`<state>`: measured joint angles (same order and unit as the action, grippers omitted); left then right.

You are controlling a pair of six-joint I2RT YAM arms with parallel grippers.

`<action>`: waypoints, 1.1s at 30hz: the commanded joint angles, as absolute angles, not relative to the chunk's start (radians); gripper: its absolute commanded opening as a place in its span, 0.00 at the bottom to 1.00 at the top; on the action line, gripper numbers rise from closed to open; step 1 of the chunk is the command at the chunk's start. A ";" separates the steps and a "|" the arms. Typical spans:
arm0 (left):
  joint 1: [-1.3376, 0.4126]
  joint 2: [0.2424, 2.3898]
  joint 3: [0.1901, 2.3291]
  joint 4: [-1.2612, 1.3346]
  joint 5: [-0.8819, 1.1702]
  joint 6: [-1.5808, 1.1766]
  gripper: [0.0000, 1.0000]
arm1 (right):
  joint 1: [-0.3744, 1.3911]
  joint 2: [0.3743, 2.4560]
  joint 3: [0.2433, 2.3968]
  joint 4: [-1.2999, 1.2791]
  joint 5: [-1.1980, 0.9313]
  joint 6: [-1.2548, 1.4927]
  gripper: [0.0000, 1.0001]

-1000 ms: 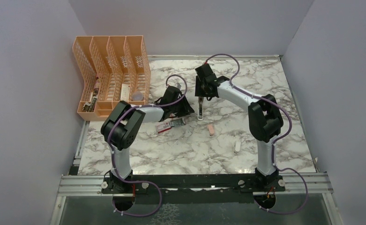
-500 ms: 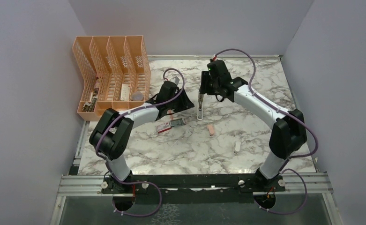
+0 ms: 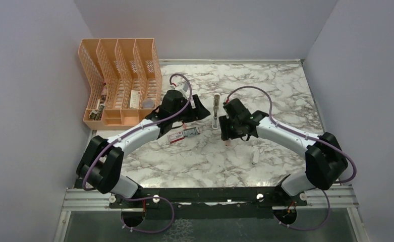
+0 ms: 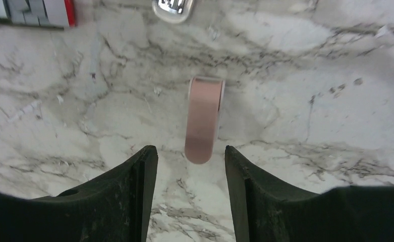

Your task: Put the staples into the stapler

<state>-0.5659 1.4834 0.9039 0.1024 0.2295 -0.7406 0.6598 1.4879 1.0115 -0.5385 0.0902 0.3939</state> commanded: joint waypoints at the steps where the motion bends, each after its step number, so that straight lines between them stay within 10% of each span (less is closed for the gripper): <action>1: -0.574 1.407 0.840 0.085 0.269 -0.711 0.80 | 0.705 1.444 0.959 -0.566 0.073 0.431 0.56; 28: -0.627 1.359 0.684 0.120 0.303 -0.757 0.80 | 0.730 1.535 0.920 -0.486 0.164 0.555 0.19; 33: -0.634 1.343 0.665 0.122 0.279 -0.762 0.80 | 0.730 1.503 0.903 -0.486 0.167 0.584 0.28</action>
